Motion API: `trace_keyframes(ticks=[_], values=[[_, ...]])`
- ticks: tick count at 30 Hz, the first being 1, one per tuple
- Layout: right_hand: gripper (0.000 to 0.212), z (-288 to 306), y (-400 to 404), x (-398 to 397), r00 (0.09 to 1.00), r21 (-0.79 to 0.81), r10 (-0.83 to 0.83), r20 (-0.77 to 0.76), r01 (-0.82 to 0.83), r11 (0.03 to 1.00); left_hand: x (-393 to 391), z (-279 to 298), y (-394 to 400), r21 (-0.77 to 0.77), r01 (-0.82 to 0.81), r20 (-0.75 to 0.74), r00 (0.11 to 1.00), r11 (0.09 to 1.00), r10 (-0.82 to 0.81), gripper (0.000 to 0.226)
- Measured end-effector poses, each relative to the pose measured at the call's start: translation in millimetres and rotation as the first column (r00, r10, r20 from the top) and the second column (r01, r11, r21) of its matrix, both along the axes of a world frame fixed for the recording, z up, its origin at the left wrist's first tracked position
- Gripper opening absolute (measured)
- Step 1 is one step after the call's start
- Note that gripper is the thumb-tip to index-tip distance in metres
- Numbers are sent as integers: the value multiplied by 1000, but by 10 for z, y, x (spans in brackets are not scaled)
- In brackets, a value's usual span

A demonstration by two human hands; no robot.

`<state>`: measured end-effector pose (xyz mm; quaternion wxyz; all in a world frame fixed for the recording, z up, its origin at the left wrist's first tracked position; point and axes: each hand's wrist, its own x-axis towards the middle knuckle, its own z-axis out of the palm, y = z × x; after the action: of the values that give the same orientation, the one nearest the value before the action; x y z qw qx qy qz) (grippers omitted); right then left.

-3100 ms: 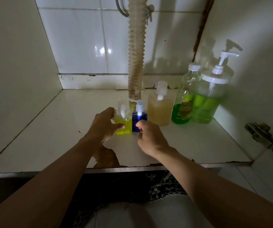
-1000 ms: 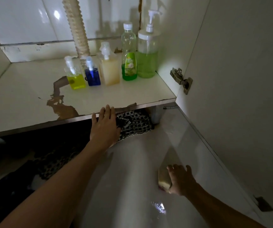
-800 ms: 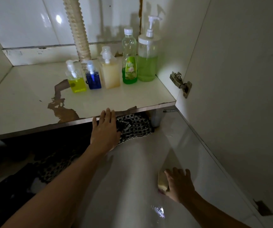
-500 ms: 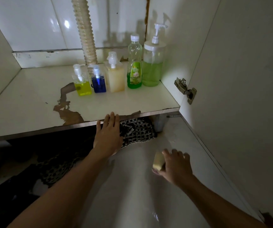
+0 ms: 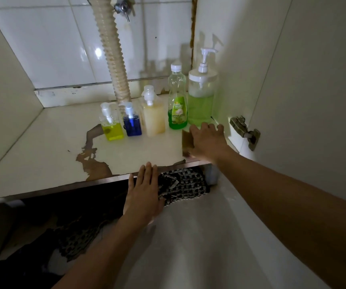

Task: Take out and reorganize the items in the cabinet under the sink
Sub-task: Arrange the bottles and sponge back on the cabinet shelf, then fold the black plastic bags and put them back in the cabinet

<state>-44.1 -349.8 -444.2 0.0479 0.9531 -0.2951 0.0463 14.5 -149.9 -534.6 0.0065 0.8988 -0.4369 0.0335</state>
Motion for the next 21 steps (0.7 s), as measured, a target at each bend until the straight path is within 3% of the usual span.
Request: trace_keyframes(ticks=[5,8,13,17,19,21], values=[[50,-70,-150,133,997,120,-2,-82,12,993,-10,-21,-1,-11,-4,2,1000,1000,4,88],[37,-99,-248,134,997,118,7,-81,3,993,-9,-13,-9,28,-13,-15,1000,1000,14,91],[36,-137,-269,92,1000,152,-4,-16,6,988,-19,1,-20,64,-41,-37,998,997,43,92],[38,-62,22,51,980,213,9,200,-53,976,-3,144,17,104,-26,-99,994,994,36,88],[42,-55,341,-2,917,402,-56,396,-119,908,-85,276,130,102,-64,-141,987,993,78,83],[37,-80,713,-99,877,538,-127,464,-165,827,-252,426,324,76,-144,-217,964,987,157,75]])
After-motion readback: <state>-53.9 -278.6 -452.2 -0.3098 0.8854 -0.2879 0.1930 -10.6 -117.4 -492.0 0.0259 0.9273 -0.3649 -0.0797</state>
